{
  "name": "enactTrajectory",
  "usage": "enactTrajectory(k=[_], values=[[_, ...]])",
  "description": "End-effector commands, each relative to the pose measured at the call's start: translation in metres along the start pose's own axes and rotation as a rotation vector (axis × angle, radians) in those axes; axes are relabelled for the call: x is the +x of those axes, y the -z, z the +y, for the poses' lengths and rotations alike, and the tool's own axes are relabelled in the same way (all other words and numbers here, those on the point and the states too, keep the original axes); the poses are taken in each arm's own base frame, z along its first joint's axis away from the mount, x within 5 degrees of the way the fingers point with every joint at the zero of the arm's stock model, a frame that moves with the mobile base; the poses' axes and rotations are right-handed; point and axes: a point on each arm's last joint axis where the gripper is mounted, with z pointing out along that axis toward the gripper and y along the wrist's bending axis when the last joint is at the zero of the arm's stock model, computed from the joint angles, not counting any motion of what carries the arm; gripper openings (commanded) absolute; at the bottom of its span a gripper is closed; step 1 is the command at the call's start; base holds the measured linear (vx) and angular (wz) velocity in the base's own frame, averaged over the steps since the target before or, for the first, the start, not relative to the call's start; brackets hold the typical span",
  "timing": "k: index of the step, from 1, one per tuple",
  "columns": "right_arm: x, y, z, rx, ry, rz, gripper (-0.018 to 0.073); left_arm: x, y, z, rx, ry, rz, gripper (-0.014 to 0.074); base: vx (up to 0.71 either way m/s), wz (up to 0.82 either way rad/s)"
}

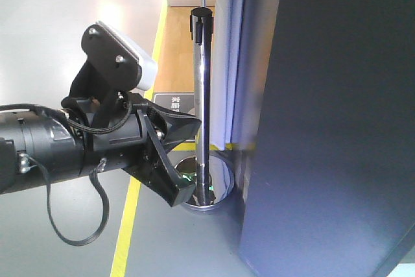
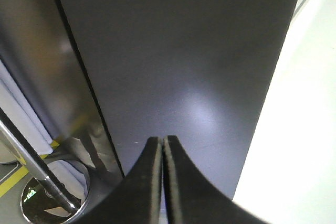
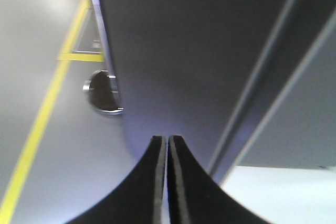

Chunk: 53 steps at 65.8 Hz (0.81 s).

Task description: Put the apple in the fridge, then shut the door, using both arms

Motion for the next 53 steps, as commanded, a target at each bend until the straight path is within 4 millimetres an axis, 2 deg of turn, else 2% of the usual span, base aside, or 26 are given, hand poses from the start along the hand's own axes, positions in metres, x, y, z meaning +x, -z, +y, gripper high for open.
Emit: enactTrajectory(k=[1, 9, 33, 53], values=[[-0.027, -0.002, 0.000, 0.050, 0.017, -0.105, -0.0008, -0.019, 0.013, 0.001, -0.022, 0.016, -0.125, -0.0006, 0.00, 0.00], [-0.046, -0.010, 0.002, 0.102, 0.029, -0.136, -0.0004, -0.019, 0.013, 0.001, -0.022, 0.016, -0.125, -0.0006, 0.00, 0.00], [-0.114, -0.021, 0.017, 0.108, 0.063, -0.208, -0.0002, -0.019, 0.013, 0.001, -0.022, 0.017, -0.125, -0.0006, 0.00, 0.00], [-0.153, -0.044, 0.023, 0.232, 0.114, -0.234, -0.0002, -0.019, 0.013, 0.001, -0.022, 0.017, -0.125, -0.0006, 0.00, 0.00]])
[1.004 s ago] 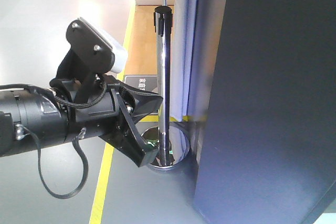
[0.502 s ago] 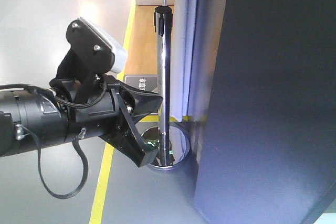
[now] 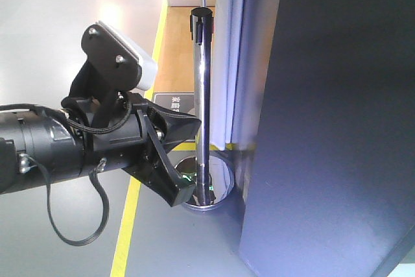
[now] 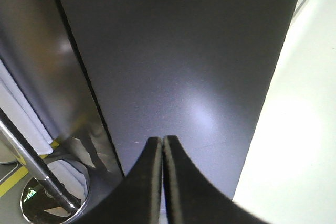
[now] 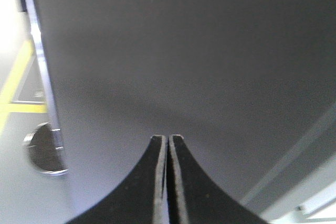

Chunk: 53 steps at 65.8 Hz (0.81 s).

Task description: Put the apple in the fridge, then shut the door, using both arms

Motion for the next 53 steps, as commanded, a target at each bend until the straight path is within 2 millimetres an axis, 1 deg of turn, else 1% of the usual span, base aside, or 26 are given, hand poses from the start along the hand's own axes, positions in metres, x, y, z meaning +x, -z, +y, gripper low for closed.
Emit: enactTrajectory(k=[1, 13, 21, 27, 31, 42, 53], values=[[-0.022, -0.005, -0.002, 0.061, 0.034, -0.101, -0.0002, -0.019, 0.013, 0.001, -0.022, 0.016, -0.125, -0.0006, 0.00, 0.00], [-0.036, -0.022, -0.001, 0.155, 0.081, -0.097, -0.0002, -0.019, 0.013, 0.001, -0.022, 0.016, -0.125, -0.0006, 0.00, 0.00], [-0.045, -0.037, -0.014, 0.214, 0.067, -0.076, -0.0002, -0.019, 0.013, 0.001, -0.022, 0.016, -0.125, -0.0006, 0.00, 0.00], [-0.049, -0.049, -0.020, 0.203, 0.082, -0.060, -0.0002, -0.019, 0.013, 0.001, -0.022, 0.016, -0.125, -0.0006, 0.00, 0.00], [-0.052, -0.057, -0.026, 0.185, 0.062, -0.057, -0.0002, -0.019, 0.013, 0.001, -0.022, 0.016, -0.124, -0.0006, 0.00, 0.00], [-0.058, -0.080, -0.037, 0.144, 0.024, -0.097, -0.0002, -0.019, 0.012, 0.001, -0.022, 0.017, -0.123, -0.0006, 0.00, 0.00], [-0.061, -0.104, -0.049, 0.154, 0.007, -0.141, -0.0002, -0.018, 0.012, 0.001, -0.022, 0.017, -0.122, -0.0006, 0.00, 0.00]])
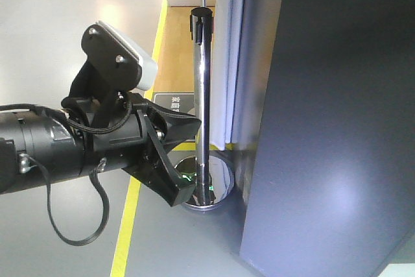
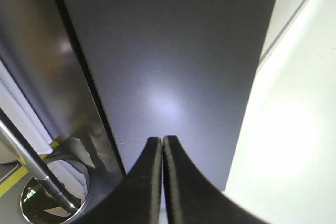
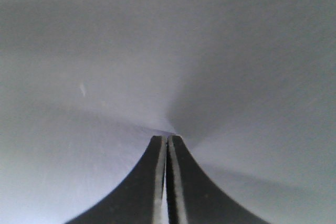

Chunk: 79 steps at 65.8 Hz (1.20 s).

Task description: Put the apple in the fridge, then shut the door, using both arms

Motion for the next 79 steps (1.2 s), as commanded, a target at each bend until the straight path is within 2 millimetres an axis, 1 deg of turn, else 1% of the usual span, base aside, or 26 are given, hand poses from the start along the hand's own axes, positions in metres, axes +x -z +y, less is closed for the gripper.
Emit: enactTrajectory(k=[1, 8, 18, 31, 44, 48, 58, 64, 72, 79], values=[[-0.019, -0.004, -0.010, 0.004, 0.011, -0.152, -0.0002, -0.018, 0.012, 0.001, -0.021, 0.017, -0.121, -0.0006, 0.00, 0.00], [-0.019, -0.023, -0.011, -0.002, 0.012, -0.187, -0.0002, -0.018, 0.012, 0.001, -0.021, 0.017, -0.121, -0.0006, 0.00, 0.00], [-0.014, -0.057, -0.014, -0.016, 0.009, -0.225, -0.0002, -0.018, 0.012, 0.001, -0.021, 0.017, -0.121, -0.0006, 0.00, 0.00], [-0.011, -0.099, -0.014, -0.064, -0.009, -0.329, -0.0002, -0.018, 0.012, 0.001, -0.021, 0.017, -0.121, -0.0006, 0.00, 0.00], [-0.015, -0.146, -0.013, -0.071, -0.066, -0.326, -0.0002, -0.018, 0.012, 0.001, -0.021, 0.017, -0.121, -0.0006, 0.00, 0.00], [-0.016, -0.155, -0.012, -0.071, -0.066, -0.323, -0.0002, -0.018, 0.012, 0.001, -0.021, 0.017, -0.121, -0.0006, 0.00, 0.00], [-0.014, -0.169, -0.009, -0.077, -0.069, -0.318, -0.0002, -0.018, 0.012, 0.001, -0.021, 0.017, -0.121, -0.0006, 0.00, 0.00], [-0.013, -0.170, -0.009, -0.078, -0.069, -0.317, -0.0002, -0.018, 0.012, 0.001, -0.021, 0.017, -0.121, -0.0006, 0.00, 0.00], [-0.016, -0.163, -0.012, -0.066, -0.071, -0.311, -0.0002, -0.018, 0.012, 0.001, -0.021, 0.017, -0.121, -0.0006, 0.00, 0.00], [-0.021, -0.151, -0.017, -0.044, -0.075, -0.300, -0.0002, -0.018, 0.012, 0.001, -0.021, 0.017, -0.121, -0.0006, 0.00, 0.00]])
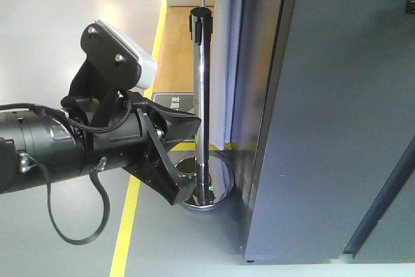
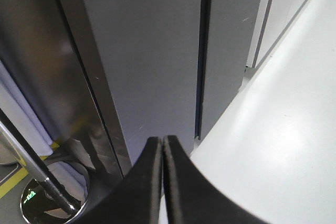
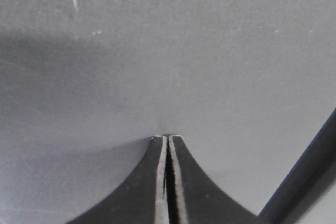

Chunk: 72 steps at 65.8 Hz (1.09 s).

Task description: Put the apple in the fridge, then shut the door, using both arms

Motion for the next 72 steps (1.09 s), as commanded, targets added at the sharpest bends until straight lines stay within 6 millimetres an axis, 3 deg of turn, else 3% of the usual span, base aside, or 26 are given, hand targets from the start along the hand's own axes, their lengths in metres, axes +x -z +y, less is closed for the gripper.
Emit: enactTrajectory(k=[1, 10, 19, 44, 55, 72], values=[[-0.046, 0.033, -0.006, -0.001, 0.001, -0.165, -0.0002, -0.018, 0.012, 0.000, -0.019, 0.016, -0.115, -0.0006, 0.00, 0.00], [-0.054, 0.061, -0.012, 0.024, -0.038, -0.152, -0.0002, -0.018, 0.012, 0.000, -0.019, 0.016, -0.115, -0.0006, 0.00, 0.00], [-0.049, 0.100, -0.008, -0.014, -0.038, -0.194, -0.0002, -0.018, 0.012, 0.000, -0.019, 0.016, -0.115, -0.0006, 0.00, 0.00], [-0.012, 0.214, 0.015, -0.046, -0.002, -0.030, -0.0002, -0.018, 0.012, 0.000, -0.019, 0.016, -0.115, -0.0006, 0.00, 0.00], [0.005, 0.263, 0.030, -0.137, 0.050, -0.010, -0.0002, -0.018, 0.012, 0.000, -0.019, 0.016, -0.115, -0.0006, 0.00, 0.00], [0.051, 0.311, 0.034, -0.229, 0.115, 0.142, -0.0002, -0.018, 0.012, 0.000, -0.019, 0.016, -0.115, -0.0006, 0.00, 0.00]])
